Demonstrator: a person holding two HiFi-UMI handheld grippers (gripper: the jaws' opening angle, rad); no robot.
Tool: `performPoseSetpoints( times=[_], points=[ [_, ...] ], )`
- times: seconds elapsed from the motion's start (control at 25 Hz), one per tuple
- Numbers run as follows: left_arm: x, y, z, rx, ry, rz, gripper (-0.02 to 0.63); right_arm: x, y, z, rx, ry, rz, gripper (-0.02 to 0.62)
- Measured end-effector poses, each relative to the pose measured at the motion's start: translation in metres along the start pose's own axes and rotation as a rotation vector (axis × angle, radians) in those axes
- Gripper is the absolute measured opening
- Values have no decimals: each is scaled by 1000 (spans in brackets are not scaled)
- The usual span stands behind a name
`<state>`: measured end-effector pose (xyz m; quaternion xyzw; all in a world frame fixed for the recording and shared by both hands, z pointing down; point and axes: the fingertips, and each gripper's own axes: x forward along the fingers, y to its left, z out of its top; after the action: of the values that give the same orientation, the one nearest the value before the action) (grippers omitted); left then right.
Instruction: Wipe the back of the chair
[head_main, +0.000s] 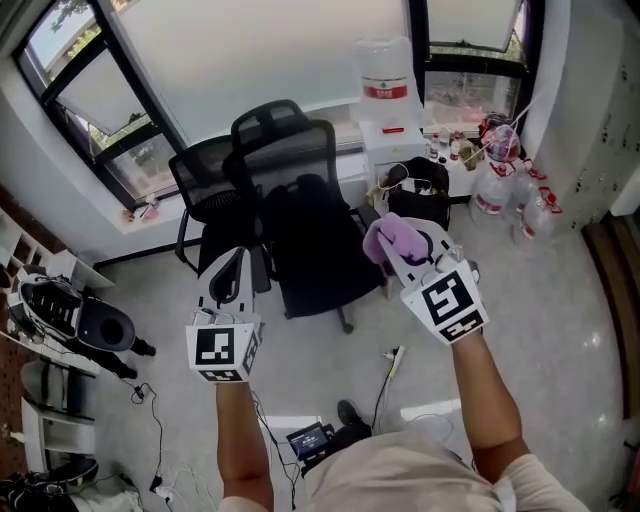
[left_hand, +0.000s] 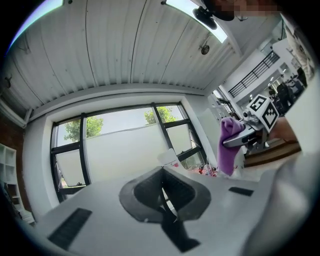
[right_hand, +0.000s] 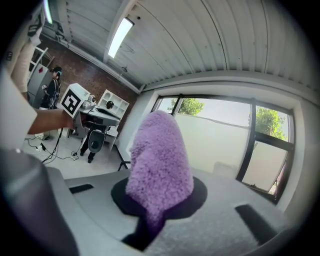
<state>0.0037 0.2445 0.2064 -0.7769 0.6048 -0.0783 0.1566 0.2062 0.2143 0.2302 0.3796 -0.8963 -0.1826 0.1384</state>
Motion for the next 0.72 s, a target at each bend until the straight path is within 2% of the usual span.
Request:
performPoseSetpoints(
  times=[0.36, 0.72],
  points=[
    [50, 78, -31, -18, -13, -62, 6, 85, 3, 11, 11, 47, -51, 20],
    [64, 127, -51, -39, -19, -74, 6, 141, 13, 26, -1, 61, -53, 20]
  ],
)
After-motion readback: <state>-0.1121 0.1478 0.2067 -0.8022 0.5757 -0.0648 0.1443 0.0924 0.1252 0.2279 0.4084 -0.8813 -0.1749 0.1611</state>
